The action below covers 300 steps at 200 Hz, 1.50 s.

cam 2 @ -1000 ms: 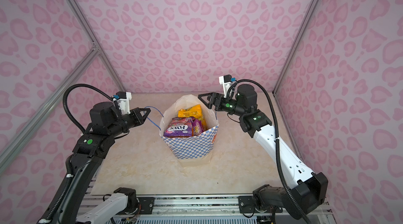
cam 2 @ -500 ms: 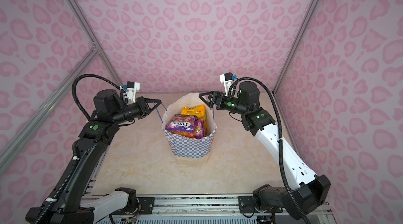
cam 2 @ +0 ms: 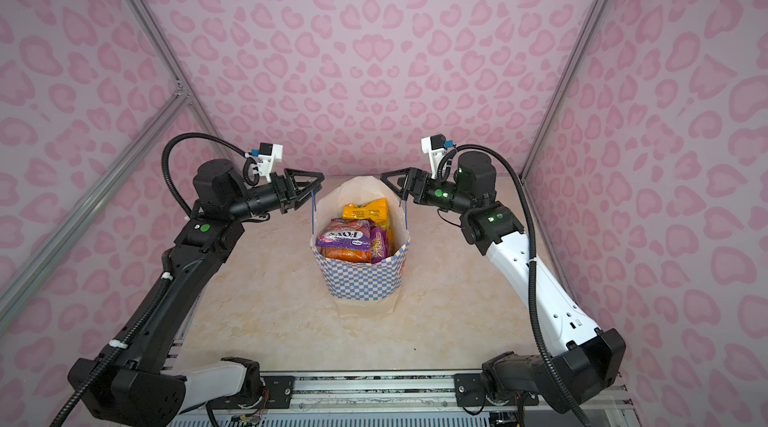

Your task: Place the snacks into the paper bag

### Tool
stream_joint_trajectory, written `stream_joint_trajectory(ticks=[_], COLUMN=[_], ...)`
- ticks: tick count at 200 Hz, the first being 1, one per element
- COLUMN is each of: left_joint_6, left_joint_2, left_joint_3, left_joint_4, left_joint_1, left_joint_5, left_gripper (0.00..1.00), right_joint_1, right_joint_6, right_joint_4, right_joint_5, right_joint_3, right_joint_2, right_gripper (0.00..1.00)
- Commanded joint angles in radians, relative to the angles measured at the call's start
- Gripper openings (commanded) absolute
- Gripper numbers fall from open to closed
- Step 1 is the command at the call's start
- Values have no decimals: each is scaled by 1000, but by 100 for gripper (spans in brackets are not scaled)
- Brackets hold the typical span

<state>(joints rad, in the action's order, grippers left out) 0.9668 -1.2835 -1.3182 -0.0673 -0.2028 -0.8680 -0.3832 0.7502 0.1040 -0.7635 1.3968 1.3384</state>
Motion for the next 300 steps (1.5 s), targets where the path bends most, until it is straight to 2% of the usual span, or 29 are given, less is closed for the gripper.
stream_joint_trajectory(ticks=[1, 51, 92, 144, 165, 190, 215, 267, 286, 300], left_joint_6=[3, 57, 68, 53, 11, 25, -5, -1, -13, -22], left_joint_2=[-28, -71, -85, -128, -146, -210, -202, -216, -216, -220], left_joint_3=[-12, -21, -180, -349, -331, -295, -263, -232, -222, -221], left_joint_4=[152, 212, 162, 123, 92, 86, 78, 76, 67, 53], left_joint_1=[0, -1, -6, -69, -72, -72, -72, -71, -71, -70], left_joint_5=[-28, -48, -57, -60, -22, -57, -35, -22, -11, -3], left_gripper=[66, 64, 62, 62, 62, 60, 61, 62, 64, 73], right_joint_1=[1, 8, 29, 60, 67, 77, 85, 102, 108, 113], right_joint_6=[14, 54, 55, 76, 54, 61, 59, 22, 22, 20], right_joint_4=[-191, -244, -212, -185, -167, -193, -204, -161, -168, -159], right_joint_5=[-11, -39, -29, -46, -37, -34, -14, 32, 47, 60], right_joint_3=[-16, -23, 114, 242, 212, 127, 43, -15, -36, -40], right_joint_2=[4, 49, 55, 69, 61, 52, 17, -11, -13, -12], right_gripper=[86, 85, 86, 86, 86, 86, 86, 88, 90, 94])
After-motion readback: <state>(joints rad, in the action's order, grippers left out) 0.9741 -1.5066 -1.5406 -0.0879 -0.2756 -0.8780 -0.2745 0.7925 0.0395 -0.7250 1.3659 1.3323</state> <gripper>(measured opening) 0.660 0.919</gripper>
